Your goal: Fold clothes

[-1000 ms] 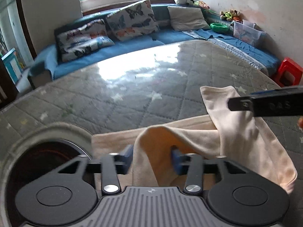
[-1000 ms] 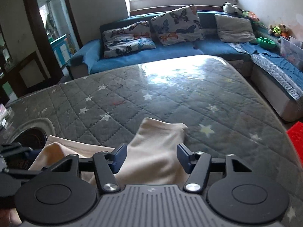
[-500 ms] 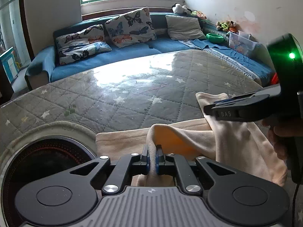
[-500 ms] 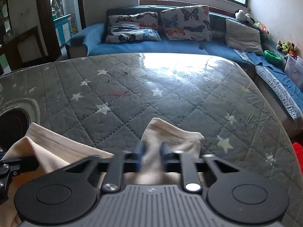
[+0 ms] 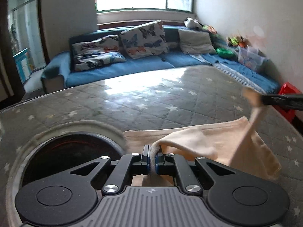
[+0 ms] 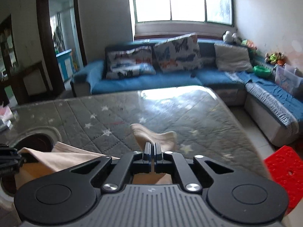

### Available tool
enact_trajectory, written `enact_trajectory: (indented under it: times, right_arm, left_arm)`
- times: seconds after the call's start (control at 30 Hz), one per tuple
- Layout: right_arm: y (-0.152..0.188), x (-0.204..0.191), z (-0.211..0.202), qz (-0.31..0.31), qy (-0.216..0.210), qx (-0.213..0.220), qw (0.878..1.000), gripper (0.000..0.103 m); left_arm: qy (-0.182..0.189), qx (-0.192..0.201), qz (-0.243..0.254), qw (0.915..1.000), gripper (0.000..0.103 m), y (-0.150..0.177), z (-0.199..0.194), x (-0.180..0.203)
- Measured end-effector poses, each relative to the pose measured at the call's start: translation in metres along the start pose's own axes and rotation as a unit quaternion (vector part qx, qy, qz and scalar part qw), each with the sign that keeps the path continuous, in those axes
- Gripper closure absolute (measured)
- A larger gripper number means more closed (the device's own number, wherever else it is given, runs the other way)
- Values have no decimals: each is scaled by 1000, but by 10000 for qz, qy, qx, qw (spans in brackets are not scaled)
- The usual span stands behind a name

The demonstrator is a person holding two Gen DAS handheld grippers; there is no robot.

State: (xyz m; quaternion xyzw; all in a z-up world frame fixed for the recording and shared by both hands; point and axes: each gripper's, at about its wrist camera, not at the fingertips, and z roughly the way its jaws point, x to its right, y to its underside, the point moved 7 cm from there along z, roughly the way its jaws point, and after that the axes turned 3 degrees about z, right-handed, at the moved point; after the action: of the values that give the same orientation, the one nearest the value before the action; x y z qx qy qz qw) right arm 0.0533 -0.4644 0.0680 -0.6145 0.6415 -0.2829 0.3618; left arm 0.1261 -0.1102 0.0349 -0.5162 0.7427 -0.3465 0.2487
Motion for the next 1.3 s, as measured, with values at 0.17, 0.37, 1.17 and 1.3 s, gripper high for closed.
enact_trajectory:
  times: [0.17,0.37,1.17,1.3]
  right_arm:
    - [16,27,-50,98,216,239,9994,101]
    - [47,67,-88,332,690,356,9964,101]
    - [122,107,-79,691,1215,-511,9889,57]
    - [128,118,-68,883,1354,-597,9850,57]
  left_arm:
    - [-255,273,-388,9985,98,15,-47,-29]
    - [-501,382,-989,9931,98,51,-94,-64]
    - [-787,-80,-1255,9889,0,128,-101,-66]
    - [-618,-48,-1094,9921,0,121,-96,-52]
